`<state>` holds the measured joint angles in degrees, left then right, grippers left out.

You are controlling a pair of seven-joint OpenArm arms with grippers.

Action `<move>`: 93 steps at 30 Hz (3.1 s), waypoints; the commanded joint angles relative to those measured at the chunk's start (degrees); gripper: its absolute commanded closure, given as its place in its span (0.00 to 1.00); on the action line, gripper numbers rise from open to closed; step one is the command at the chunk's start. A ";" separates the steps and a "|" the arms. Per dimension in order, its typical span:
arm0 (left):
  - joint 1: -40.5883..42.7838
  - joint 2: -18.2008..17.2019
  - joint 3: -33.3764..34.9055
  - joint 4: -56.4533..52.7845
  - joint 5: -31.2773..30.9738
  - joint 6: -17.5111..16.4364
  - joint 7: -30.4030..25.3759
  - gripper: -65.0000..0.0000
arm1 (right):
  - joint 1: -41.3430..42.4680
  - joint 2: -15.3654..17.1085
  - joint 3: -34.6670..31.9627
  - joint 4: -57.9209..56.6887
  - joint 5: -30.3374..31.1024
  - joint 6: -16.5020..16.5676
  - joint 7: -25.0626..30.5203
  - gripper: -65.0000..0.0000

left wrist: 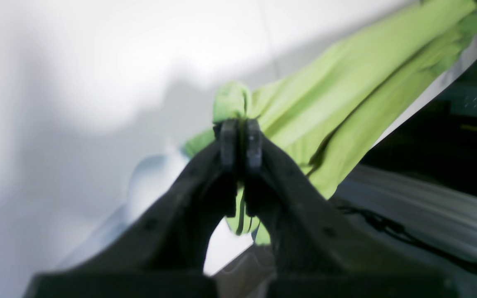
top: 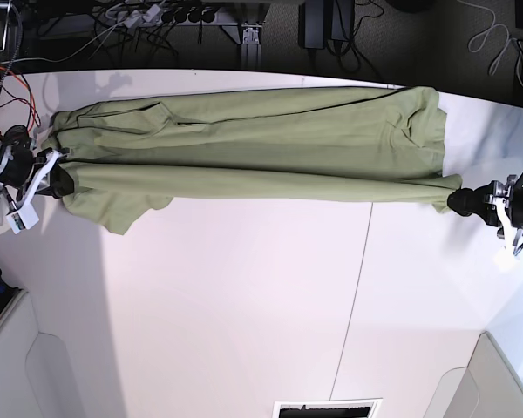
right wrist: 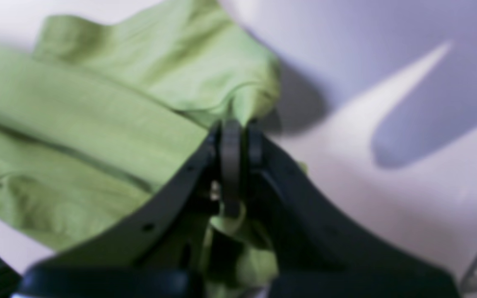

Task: Layout the t-shirt on the table in an organized manner, then fold the t-shirt properly
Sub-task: 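Release and regrasp the folded shirt ends with both grippers, then fold the shirt end with the left gripper toward the right gripper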

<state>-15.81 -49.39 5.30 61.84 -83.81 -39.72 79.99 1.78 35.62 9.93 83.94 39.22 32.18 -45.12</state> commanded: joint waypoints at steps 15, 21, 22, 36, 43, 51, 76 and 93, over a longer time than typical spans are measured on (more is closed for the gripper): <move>18.78 -3.28 -0.55 22.10 -1.19 -0.28 0.01 0.95 | -9.29 3.28 5.22 6.10 3.63 0.26 -2.95 1.00; 20.44 -1.86 -0.55 22.12 0.81 -0.28 -2.91 0.55 | -10.03 3.28 5.22 6.08 3.02 0.20 -3.43 0.51; 20.41 -1.62 -0.55 22.12 1.95 -0.28 -3.63 0.55 | -9.86 3.28 5.35 6.14 3.04 0.17 -3.28 0.47; 23.67 2.27 -17.53 22.12 0.04 -0.28 -3.32 0.55 | -11.02 3.26 15.82 17.64 7.39 0.20 -7.63 0.72; 31.32 6.23 -23.58 22.12 1.55 -0.28 -5.09 0.49 | -14.88 -0.02 15.80 17.81 8.83 0.66 -7.41 1.00; 32.22 17.09 -36.20 22.10 11.28 -0.28 -11.37 0.49 | -18.51 -3.28 12.15 14.64 6.43 0.70 -3.63 1.00; 34.86 22.86 -27.82 22.10 26.18 -0.28 -19.43 0.47 | -7.52 -4.39 0.52 1.88 3.23 0.61 0.33 1.00; 20.52 17.73 -25.20 22.14 36.52 -0.28 -19.98 1.00 | -5.62 -4.42 0.55 1.88 3.41 0.15 1.84 1.00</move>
<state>5.56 -30.06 -19.33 83.29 -47.16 -39.94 60.77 -4.71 30.00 10.04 85.10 42.39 32.40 -44.16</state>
